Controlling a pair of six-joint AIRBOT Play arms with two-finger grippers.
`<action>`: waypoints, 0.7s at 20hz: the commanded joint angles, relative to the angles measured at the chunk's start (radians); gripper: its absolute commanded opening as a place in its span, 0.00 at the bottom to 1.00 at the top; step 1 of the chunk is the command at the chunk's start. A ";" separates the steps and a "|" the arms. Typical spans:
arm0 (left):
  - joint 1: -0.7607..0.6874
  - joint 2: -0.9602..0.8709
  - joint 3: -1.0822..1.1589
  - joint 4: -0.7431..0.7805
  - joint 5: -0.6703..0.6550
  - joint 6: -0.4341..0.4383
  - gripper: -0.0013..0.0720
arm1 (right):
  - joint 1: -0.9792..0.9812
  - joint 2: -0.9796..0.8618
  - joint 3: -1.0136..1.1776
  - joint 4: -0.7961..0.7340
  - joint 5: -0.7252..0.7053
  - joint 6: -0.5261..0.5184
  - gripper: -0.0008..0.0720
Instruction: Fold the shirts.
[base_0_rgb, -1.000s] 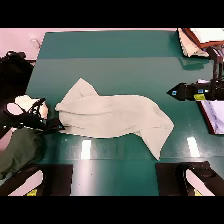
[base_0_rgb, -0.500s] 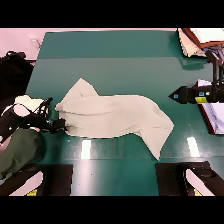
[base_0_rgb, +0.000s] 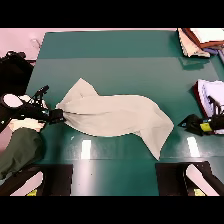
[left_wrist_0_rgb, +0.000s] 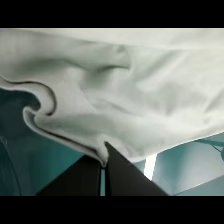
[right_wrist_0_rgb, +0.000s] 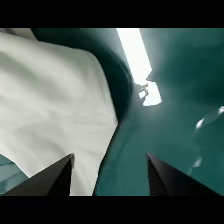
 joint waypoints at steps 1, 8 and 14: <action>0.000 0.001 0.013 -0.013 -0.002 0.000 0.05 | -0.044 -0.092 -0.104 0.090 -0.093 -0.060 0.69; 0.000 0.001 0.013 -0.015 -0.007 -0.001 0.05 | 0.207 -0.214 -0.066 0.138 -0.220 -0.060 0.21; 0.000 0.158 0.208 -0.016 -0.048 -0.047 0.05 | 0.260 0.041 0.187 0.139 -0.132 -0.058 0.03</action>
